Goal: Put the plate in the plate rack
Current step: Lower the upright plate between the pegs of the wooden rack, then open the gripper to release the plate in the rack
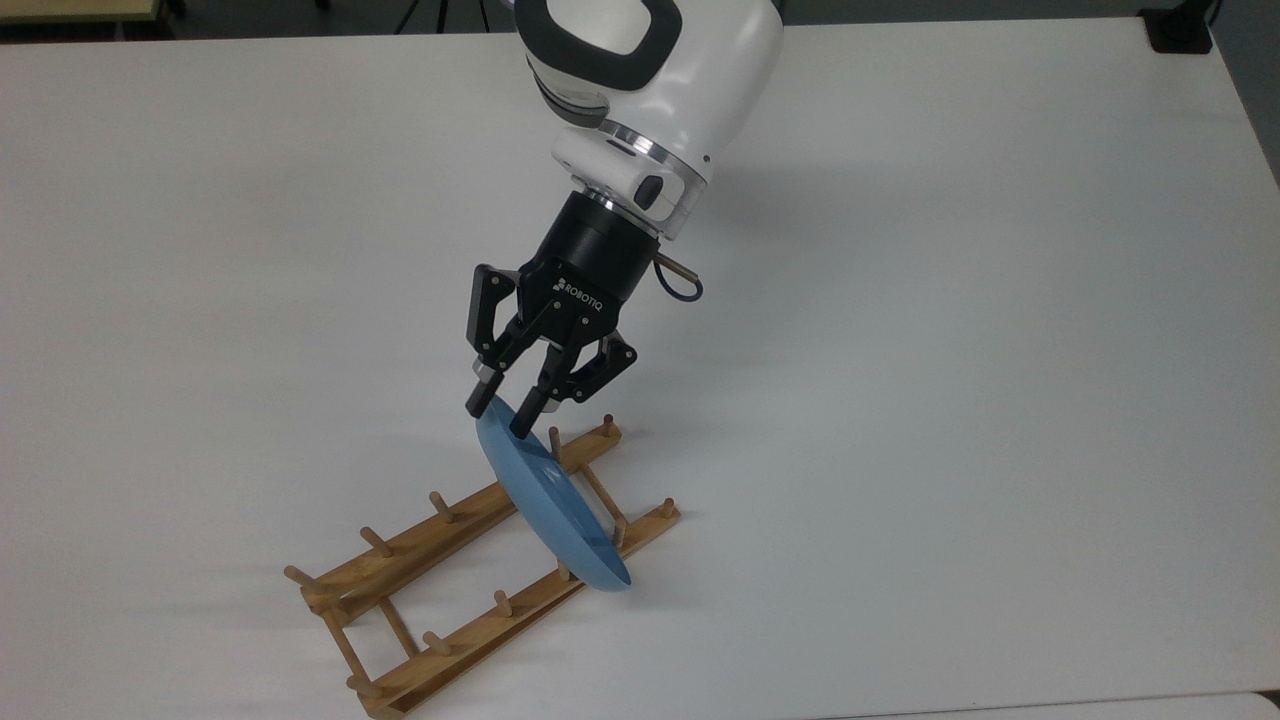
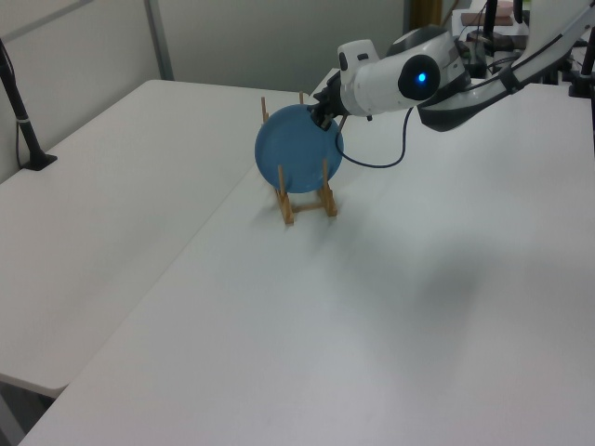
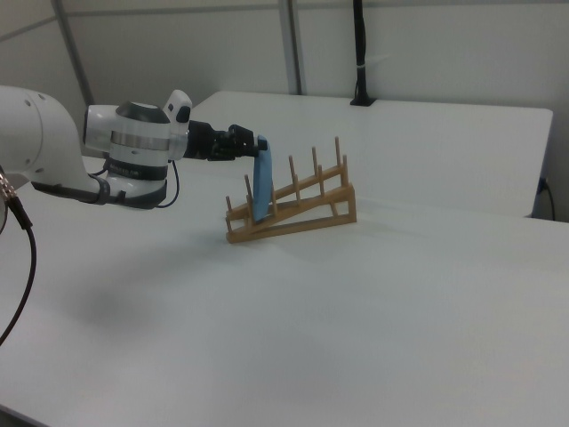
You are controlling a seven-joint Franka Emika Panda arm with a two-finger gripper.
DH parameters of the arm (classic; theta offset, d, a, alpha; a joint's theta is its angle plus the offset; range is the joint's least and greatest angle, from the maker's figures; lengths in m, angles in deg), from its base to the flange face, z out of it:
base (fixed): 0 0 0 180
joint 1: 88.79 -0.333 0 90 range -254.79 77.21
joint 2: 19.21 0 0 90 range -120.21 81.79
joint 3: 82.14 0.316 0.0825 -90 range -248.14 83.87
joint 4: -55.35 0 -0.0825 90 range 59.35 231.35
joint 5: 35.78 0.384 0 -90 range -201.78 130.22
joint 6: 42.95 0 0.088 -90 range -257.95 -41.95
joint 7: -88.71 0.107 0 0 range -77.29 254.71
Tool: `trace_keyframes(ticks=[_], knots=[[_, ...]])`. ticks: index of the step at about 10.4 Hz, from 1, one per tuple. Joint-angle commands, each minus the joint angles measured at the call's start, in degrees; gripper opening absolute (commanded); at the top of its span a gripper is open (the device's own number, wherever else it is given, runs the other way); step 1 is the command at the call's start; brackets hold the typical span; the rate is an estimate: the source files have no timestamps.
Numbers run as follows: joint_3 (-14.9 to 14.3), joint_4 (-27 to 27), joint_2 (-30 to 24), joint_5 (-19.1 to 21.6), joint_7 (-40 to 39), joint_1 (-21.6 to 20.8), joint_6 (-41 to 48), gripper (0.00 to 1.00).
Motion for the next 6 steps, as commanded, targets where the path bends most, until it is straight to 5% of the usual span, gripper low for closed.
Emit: trace_keyframes(ticks=[1, 3, 6], knots=[[0.4, -2.0, -0.8, -0.1, 1.6, 0.2, 0.0, 1.0], [1.1, -3.6, -4.3, 11.8, 1.0, 1.3, -0.4, 1.0], [2.6, -3.6, -9.5, 40.6, -6.4, 2.3, 0.7, 1.0]])
